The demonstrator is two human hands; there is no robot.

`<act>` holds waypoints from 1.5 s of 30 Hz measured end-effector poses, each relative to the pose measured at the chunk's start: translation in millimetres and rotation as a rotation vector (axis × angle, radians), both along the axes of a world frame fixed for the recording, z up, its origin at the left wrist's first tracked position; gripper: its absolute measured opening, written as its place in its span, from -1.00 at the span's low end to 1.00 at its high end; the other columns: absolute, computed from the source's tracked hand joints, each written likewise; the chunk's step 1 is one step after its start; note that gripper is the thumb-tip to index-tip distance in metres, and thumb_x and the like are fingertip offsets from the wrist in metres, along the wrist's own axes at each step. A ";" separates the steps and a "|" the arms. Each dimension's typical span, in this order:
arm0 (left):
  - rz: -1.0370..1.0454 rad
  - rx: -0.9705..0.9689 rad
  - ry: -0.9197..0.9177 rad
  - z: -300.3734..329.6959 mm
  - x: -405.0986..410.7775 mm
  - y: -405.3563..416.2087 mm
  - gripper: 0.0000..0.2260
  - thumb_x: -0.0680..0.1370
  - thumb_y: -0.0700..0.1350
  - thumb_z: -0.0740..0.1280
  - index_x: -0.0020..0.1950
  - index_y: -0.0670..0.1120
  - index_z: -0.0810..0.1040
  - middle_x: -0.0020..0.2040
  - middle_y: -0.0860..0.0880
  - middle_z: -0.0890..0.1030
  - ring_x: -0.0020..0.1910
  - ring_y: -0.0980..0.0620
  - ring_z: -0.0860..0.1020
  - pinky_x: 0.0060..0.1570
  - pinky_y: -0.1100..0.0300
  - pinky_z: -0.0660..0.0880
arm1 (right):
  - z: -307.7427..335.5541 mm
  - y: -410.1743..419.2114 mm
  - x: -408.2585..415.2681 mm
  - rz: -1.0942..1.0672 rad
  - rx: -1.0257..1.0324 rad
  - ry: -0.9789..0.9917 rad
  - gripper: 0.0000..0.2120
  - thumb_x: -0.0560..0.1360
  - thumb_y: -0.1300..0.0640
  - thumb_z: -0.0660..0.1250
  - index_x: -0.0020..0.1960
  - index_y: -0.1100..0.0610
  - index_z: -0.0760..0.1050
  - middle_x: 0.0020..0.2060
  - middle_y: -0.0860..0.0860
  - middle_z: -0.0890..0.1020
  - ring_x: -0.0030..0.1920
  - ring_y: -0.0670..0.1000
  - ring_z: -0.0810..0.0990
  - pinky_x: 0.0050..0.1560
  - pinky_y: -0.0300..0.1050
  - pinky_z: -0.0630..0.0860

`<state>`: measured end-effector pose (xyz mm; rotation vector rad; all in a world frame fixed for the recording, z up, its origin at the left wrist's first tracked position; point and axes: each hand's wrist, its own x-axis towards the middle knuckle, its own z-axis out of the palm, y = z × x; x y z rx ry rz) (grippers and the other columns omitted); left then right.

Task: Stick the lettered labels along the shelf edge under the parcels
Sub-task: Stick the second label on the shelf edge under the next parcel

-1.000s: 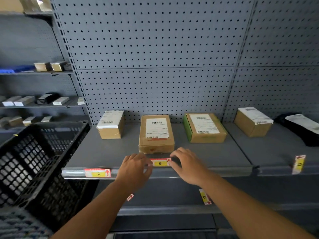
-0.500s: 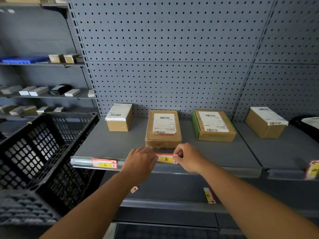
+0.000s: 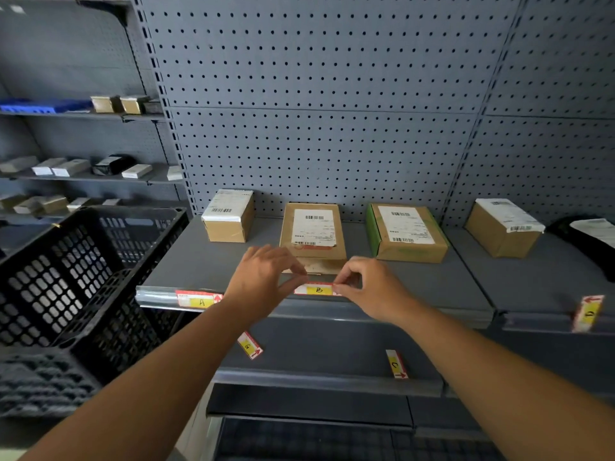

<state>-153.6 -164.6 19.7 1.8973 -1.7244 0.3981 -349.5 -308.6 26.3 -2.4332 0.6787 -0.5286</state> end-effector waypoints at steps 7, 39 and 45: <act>-0.063 0.076 -0.012 -6.9 -3.4 2.7 -0.91 0.54 0.12 0.41 -0.07 0.14 0.63 -0.09 0.22 0.64 -0.04 0.17 0.53 0.11 0.03 0.40 | -6.8 8.3 -6.6 -0.020 -0.020 0.012 -0.92 0.48 0.04 0.51 -0.16 -0.03 0.64 -0.20 -0.16 0.61 -0.16 -0.11 0.58 -0.03 -0.05 0.58; 0.155 0.198 -0.137 -26.8 -14.5 1.5 -0.96 0.53 -0.06 0.44 -0.09 0.10 0.64 -0.17 0.13 0.64 -0.14 0.05 0.54 0.07 0.10 0.39 | -21.5 27.1 10.8 -0.036 -0.475 0.035 -0.92 0.55 0.09 0.44 -0.04 0.08 0.56 -0.13 -0.05 0.63 -0.11 -0.01 0.51 -0.02 -0.11 0.39; 0.168 0.210 -0.142 -29.8 -13.2 5.8 -0.93 0.57 -0.02 0.38 0.01 0.12 0.65 -0.04 0.15 0.66 -0.03 0.07 0.55 0.14 0.13 0.32 | -25.3 28.0 8.5 -0.040 -0.509 0.049 -0.88 0.54 0.14 0.43 -0.14 0.07 0.52 -0.23 -0.04 0.60 -0.19 0.01 0.46 -0.05 -0.03 0.44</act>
